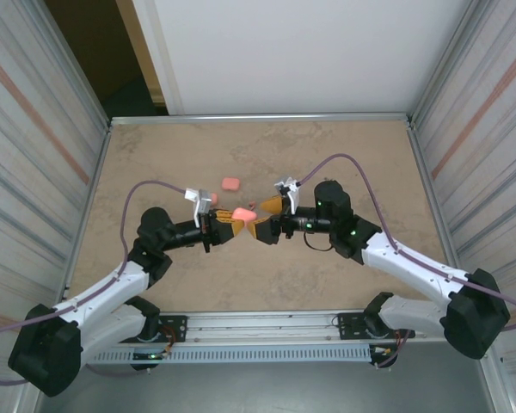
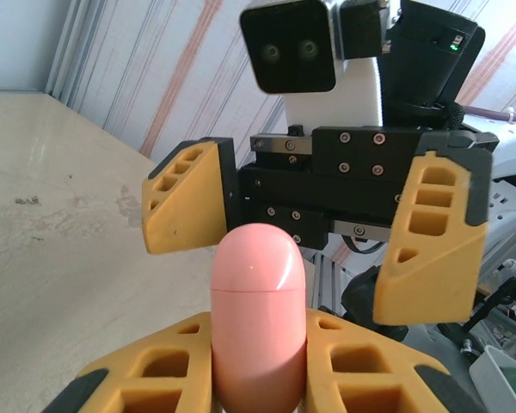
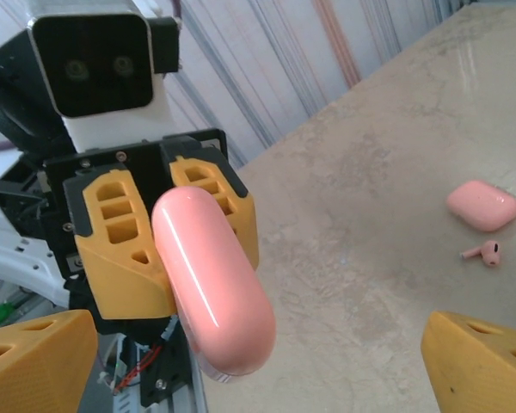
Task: Insert the wireless bluetooth earbuds into the charging case
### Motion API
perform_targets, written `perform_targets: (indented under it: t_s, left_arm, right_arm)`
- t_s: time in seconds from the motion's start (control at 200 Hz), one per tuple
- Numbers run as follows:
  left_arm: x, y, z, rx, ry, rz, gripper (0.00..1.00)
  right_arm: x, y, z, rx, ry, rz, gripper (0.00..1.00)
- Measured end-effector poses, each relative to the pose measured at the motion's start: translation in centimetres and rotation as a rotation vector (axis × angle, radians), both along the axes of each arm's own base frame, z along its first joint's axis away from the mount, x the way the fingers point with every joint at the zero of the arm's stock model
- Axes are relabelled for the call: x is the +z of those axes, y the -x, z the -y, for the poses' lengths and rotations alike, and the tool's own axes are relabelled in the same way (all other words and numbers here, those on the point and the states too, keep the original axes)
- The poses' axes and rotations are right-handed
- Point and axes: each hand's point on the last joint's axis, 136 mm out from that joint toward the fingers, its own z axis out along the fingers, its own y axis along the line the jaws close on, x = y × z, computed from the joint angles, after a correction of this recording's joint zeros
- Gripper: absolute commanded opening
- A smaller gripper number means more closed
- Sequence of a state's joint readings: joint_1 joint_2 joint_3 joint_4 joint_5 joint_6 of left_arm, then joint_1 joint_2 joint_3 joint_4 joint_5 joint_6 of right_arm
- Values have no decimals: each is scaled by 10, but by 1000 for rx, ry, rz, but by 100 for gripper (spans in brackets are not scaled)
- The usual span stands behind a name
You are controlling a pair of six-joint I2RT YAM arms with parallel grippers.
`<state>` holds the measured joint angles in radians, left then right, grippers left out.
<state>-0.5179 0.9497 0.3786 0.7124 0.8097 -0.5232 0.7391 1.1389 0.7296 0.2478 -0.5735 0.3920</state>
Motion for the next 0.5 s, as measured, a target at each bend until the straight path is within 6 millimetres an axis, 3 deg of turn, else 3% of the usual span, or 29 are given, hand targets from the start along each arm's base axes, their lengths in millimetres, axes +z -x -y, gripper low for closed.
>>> perform_targets:
  t_s: [0.501]
  left_arm:
    - [7, 1, -1, 6, 14, 29, 0]
  right_arm:
    - [4, -20, 10, -78, -13, -33, 81]
